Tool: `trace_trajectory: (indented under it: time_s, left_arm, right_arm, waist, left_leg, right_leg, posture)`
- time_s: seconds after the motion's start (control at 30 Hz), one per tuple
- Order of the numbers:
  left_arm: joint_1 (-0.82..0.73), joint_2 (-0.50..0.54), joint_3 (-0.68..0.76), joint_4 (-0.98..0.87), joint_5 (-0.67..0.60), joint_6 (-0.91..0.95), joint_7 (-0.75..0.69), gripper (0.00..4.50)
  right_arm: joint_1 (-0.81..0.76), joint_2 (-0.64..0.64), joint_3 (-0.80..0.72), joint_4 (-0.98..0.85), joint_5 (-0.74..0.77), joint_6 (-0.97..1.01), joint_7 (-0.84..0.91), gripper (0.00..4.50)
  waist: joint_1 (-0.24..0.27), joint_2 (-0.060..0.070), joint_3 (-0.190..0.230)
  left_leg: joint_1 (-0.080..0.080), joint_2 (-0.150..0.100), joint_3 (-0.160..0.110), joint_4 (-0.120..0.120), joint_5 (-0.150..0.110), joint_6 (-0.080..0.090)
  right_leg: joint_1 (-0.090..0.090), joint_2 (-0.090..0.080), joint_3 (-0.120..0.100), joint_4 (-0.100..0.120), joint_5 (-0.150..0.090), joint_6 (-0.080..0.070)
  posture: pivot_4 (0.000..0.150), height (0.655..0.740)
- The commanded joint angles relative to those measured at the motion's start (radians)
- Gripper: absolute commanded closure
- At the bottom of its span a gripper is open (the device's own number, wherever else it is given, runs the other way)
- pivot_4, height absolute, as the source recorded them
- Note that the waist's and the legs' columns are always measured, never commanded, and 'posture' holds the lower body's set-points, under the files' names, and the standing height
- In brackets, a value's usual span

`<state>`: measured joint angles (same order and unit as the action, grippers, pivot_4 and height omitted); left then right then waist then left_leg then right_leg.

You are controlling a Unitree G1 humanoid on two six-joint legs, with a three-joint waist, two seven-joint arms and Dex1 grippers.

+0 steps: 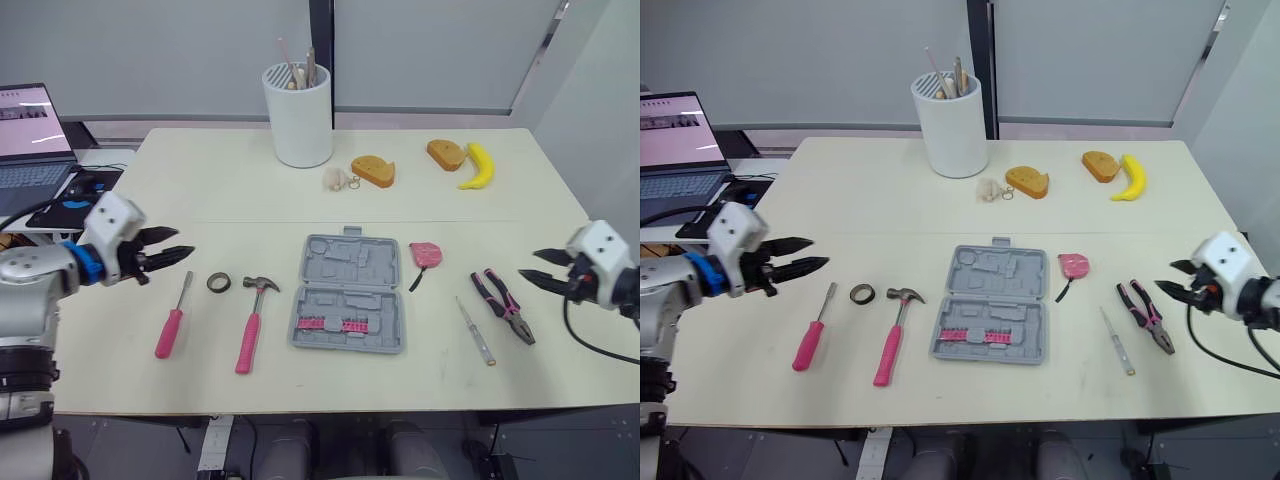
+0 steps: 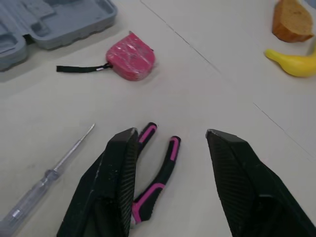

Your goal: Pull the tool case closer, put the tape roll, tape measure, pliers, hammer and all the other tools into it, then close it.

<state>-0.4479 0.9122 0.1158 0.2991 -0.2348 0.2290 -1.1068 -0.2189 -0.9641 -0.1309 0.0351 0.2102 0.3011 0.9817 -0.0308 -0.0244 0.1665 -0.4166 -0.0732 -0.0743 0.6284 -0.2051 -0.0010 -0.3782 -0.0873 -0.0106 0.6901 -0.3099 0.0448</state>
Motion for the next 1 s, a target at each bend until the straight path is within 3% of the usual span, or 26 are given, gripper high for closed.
trace_trajectory:
  time_s: [0.03,0.13,0.27,0.57,1.0]
  left_arm:
    - [-0.034,-0.020,-0.055,-0.060,0.032,-0.021,-0.002,3.48]
    - [-0.076,-0.110,-0.163,-0.044,0.088,-0.067,0.011,4.46]
    - [-0.120,-0.187,-0.253,0.025,0.175,-0.136,0.026,4.50]
    - [-0.170,-0.251,-0.361,0.160,0.304,-0.245,0.053,4.50]
    - [-0.243,-0.338,-0.407,0.310,0.400,-0.286,0.109,4.50]
  right_arm:
    - [-0.044,0.011,0.062,-0.083,-0.035,0.012,-0.007,3.07]
    - [-0.134,0.052,0.197,-0.048,-0.168,-0.036,-0.052,3.71]
    - [-0.191,0.112,0.294,-0.023,-0.244,-0.049,-0.063,4.46]
    - [-0.211,0.212,0.399,-0.028,-0.317,-0.028,-0.075,4.48]
    - [-0.293,0.306,0.475,0.133,-0.406,-0.099,-0.077,4.48]
  waist:
    - [-0.001,0.000,0.000]
    - [-0.001,0.000,0.000]
    - [0.001,0.000,0.000]
    - [-0.001,-0.001,0.001]
    - [-0.003,-0.001,0.001]
  left_leg:
    - [0.000,0.000,0.000,0.000,0.000,0.000]
    - [0.000,0.000,0.000,0.000,0.000,0.000]
    - [0.000,-0.001,0.000,0.001,0.000,0.000]
    - [-0.001,-0.002,0.000,0.002,0.000,0.000]
    - [-0.001,-0.002,0.000,0.002,0.000,0.000]
  right_leg:
    - [0.000,0.000,0.000,0.000,0.000,0.000]
    - [0.000,0.001,0.000,0.000,0.000,0.000]
    - [0.000,0.001,-0.001,0.000,0.000,0.001]
    - [-0.001,0.002,-0.001,0.000,0.000,0.001]
    - [-0.002,0.005,-0.001,0.002,0.001,0.001]
  posture:
    - [0.150,0.7400]
    - [0.150,0.7400]
    - [0.150,0.7400]
    - [0.150,0.7400]
    - [0.150,0.7400]
